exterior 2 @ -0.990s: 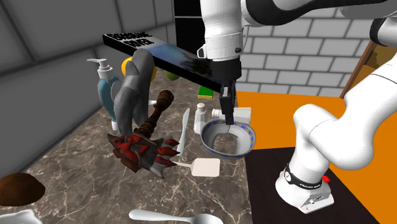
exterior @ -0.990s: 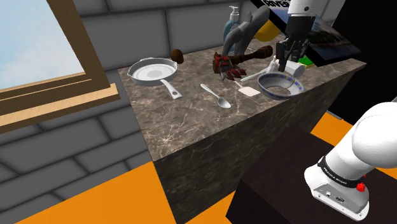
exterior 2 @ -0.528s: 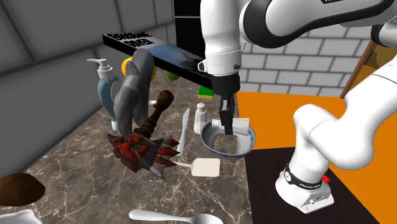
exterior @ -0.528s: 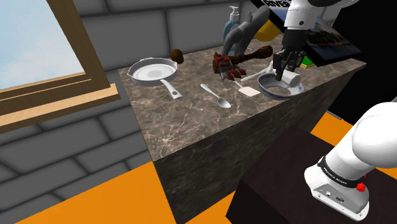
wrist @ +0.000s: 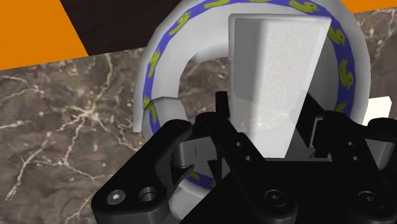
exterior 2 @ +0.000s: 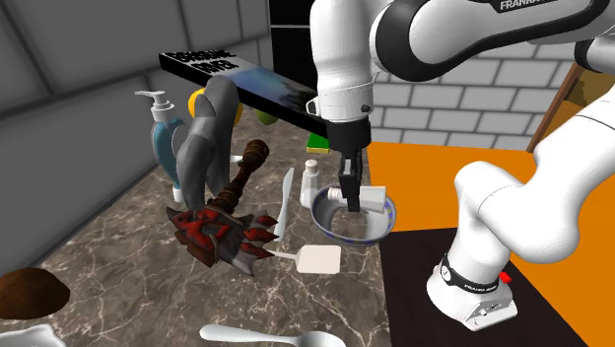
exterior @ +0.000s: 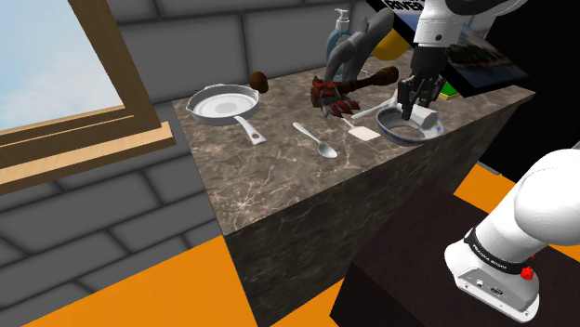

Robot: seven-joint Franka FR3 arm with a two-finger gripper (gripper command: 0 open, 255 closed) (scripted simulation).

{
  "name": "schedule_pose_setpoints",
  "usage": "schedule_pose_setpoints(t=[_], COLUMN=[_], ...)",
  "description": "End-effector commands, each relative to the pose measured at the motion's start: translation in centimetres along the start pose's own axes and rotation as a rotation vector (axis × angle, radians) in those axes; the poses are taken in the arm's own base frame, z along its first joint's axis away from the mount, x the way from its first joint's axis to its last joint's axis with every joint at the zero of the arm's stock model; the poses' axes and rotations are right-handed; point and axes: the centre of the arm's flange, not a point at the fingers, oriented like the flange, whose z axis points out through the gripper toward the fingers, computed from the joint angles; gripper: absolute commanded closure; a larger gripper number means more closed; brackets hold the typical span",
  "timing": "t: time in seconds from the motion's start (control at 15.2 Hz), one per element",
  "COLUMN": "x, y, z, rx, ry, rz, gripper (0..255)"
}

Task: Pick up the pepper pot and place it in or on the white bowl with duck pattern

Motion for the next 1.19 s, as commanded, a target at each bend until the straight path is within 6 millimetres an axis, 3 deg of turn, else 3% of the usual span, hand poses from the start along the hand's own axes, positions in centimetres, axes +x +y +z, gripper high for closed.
schedule_pose_setpoints(t=[0.0,0.33,0.59,1.12], x=[0.0,0.0,0.0,0.0], y=[0.0,0.0,0.0,0.0], z=[0.0,0.0,-5.0,-5.0], rx=[0.0,0.0,0.0,0.0], ry=[0.0,0.0,0.0,0.0], rz=[0.0,0.0,0.0,0.0], gripper=[0,0,0,0])
